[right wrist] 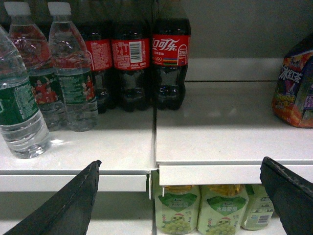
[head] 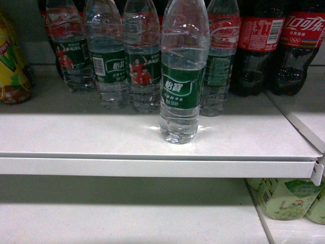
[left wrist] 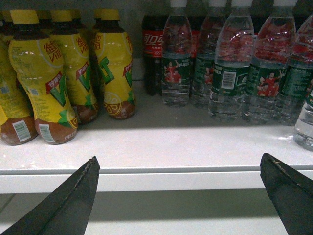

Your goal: Move water from second to third shelf

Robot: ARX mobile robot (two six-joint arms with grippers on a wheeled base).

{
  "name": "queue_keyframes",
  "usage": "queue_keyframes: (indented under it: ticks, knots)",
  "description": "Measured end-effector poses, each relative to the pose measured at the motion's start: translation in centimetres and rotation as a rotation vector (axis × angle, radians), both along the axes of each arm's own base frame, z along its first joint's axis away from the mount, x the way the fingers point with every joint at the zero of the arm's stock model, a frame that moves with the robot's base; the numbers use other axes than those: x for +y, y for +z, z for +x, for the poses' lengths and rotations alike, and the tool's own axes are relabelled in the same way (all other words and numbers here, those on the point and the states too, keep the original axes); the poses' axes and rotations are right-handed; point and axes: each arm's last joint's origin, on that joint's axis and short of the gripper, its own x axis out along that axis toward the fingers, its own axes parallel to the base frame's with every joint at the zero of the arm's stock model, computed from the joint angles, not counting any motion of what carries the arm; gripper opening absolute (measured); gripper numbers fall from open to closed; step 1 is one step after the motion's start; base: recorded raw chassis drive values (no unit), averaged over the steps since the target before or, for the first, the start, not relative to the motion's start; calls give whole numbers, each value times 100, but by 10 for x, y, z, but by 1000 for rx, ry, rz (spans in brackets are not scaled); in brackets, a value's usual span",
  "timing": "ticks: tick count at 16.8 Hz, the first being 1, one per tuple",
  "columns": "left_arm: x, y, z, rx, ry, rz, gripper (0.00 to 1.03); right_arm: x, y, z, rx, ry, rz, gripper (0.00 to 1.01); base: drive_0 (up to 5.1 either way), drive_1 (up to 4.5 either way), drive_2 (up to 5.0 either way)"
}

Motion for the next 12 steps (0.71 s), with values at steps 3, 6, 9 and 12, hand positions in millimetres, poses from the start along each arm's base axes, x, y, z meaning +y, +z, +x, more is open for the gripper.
queue_keyframes:
  ticks: [3,6,9,12]
  knots:
    - [0,0,0,0,0,0,98,-1,-4,0,126,32,67,98,0,0,0]
    - [0,0,0,0,0,0,98,-5,15,8,107,46,175,98,0,0,0]
    - [0,0,0,0,0,0,98,-8,40,23,51,54,167,98,0,0,0]
    - [0,0,0,0,0,0,98,-7,63,43,0,80,141,98,0,0,0]
